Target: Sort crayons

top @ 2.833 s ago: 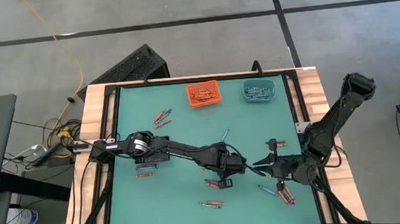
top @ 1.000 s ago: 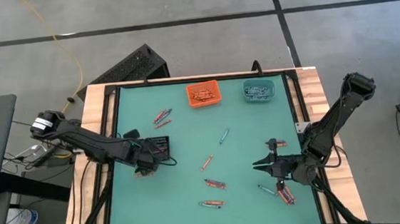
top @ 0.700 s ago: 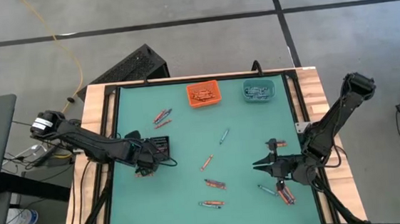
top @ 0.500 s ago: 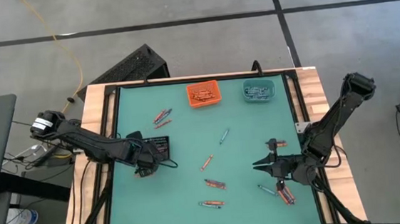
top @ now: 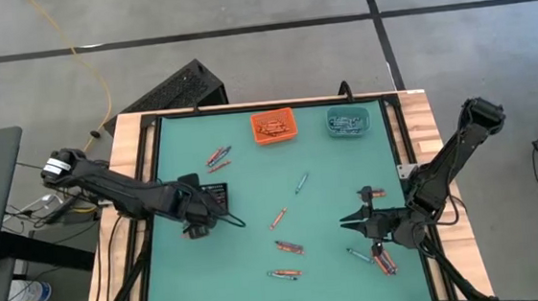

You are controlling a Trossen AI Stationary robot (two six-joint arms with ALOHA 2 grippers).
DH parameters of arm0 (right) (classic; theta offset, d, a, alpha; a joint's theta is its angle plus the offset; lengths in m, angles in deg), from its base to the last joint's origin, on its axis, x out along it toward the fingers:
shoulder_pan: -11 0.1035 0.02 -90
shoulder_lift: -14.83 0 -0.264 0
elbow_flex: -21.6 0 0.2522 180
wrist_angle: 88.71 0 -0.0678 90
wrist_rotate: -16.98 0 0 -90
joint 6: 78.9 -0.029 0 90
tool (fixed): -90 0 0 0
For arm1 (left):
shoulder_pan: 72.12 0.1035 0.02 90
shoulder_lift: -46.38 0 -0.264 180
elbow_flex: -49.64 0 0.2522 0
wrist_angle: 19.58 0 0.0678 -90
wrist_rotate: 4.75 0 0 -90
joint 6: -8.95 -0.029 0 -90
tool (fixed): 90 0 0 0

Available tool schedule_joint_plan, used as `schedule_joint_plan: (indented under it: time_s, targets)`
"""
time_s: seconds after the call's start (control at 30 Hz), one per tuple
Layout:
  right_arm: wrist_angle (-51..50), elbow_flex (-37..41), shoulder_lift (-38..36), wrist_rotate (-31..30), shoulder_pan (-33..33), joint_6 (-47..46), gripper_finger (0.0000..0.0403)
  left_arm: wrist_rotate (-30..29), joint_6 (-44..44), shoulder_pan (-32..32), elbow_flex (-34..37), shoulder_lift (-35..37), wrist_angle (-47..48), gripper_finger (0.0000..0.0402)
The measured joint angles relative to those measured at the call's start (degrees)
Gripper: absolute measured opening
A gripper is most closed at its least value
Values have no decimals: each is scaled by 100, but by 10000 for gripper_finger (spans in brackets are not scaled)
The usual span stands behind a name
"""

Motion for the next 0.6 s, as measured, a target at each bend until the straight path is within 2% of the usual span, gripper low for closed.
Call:
schedule_joint_plan:
  time_s: [0.13,0.27,0.43,0.5,0.6]
  targets:
    - [0,0,0,0,0,0,63,82,-46,0,-574,0,77,143]
    - [-2,0,0,0,0,0,63,474,253,-3,-1036,0,-77,143]
    - [-36,0,0,0,1,0,63,1642,849,-302,-1125,-4,-629,143]
    - [-48,0,0,0,0,-1,63,1810,1031,-492,-1125,-40,-629,143]
    - [-48,0,2,0,1,-2,63,1745,1330,-814,-1056,-44,-614,143]
